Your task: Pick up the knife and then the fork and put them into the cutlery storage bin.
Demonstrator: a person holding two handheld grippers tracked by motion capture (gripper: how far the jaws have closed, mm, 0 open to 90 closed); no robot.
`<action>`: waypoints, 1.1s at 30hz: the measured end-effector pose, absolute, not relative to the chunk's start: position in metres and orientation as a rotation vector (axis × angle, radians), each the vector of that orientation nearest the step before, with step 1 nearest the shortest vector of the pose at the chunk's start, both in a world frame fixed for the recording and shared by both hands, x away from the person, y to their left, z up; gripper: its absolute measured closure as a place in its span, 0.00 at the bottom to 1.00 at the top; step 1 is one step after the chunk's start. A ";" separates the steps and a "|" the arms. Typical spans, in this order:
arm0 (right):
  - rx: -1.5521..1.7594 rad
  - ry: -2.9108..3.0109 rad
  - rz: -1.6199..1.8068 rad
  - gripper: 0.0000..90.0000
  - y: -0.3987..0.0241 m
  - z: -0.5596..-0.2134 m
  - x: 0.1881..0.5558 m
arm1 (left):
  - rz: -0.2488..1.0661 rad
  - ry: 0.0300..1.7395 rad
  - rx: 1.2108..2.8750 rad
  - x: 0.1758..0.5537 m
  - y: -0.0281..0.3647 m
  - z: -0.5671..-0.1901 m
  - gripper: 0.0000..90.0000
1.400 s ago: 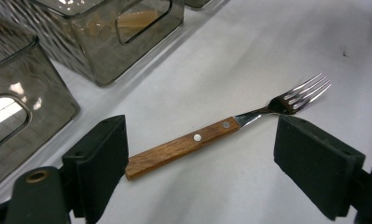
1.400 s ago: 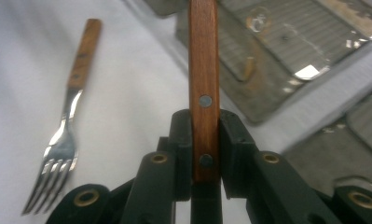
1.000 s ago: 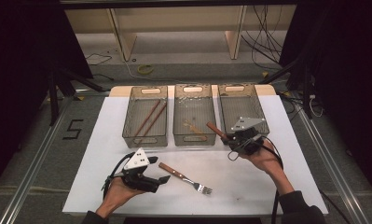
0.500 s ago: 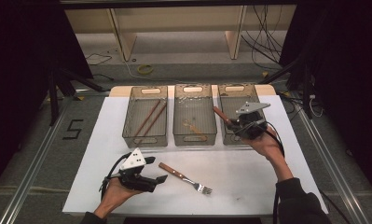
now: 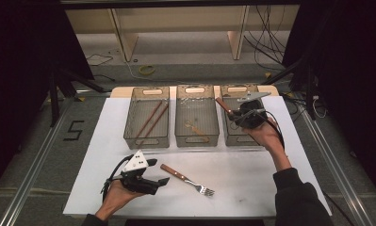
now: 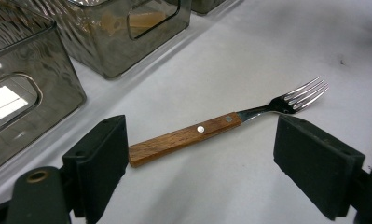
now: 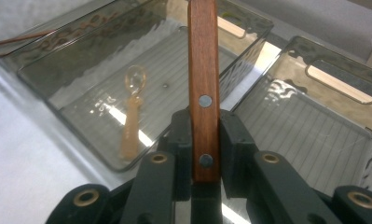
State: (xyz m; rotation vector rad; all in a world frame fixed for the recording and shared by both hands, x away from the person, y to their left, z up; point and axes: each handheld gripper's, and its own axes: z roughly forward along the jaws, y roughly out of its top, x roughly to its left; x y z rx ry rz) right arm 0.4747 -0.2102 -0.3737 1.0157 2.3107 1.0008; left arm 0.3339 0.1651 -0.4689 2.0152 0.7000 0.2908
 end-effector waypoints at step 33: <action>1.159 2.253 0.933 0.86 -0.215 -0.371 0.518 | 0.280 0.709 2.005 0.335 0.166 -0.470 0.19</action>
